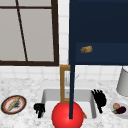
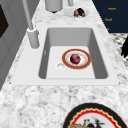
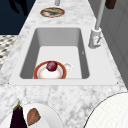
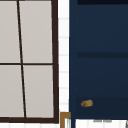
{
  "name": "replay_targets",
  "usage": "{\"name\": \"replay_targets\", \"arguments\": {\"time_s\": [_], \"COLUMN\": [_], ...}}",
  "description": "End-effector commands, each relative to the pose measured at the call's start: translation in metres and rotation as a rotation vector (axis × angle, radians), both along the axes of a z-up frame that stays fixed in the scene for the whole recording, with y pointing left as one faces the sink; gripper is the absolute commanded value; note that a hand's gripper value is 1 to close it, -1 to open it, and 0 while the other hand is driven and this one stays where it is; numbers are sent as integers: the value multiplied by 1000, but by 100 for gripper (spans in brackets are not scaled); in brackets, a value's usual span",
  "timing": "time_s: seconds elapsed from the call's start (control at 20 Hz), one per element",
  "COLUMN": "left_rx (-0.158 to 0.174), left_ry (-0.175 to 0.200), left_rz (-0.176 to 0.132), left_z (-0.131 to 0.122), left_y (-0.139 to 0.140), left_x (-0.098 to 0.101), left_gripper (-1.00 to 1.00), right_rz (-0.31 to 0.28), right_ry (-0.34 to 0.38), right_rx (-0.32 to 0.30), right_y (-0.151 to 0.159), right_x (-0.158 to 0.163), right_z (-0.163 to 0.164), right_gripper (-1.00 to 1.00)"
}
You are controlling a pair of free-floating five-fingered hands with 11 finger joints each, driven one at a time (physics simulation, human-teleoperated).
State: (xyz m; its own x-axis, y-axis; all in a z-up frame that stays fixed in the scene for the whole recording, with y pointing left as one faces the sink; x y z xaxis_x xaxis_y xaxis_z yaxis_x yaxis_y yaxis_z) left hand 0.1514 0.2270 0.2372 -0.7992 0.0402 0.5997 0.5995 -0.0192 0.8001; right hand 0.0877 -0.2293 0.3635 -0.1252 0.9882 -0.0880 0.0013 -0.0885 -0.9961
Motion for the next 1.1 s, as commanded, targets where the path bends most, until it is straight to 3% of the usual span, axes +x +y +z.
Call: {"name": "replay_targets", "arguments": {"time_s": [0.0,0.75,1.05], "left_rx": [0,0,0], "left_ry": [0,0,0], "left_rz": [0,0,0], "left_z": [0,0,0], "left_y": [0,0,0], "left_x": [0,0,0], "left_gripper": [0,0,0], "right_rz": [19,19,7], "right_ry": [-4,-1,-1], "right_rx": [39,39,26], "right_y": [-1,0,0], "right_x": [-6,-25,-15], "right_z": [29,151,199], "right_gripper": [-100,-100,-100]}}
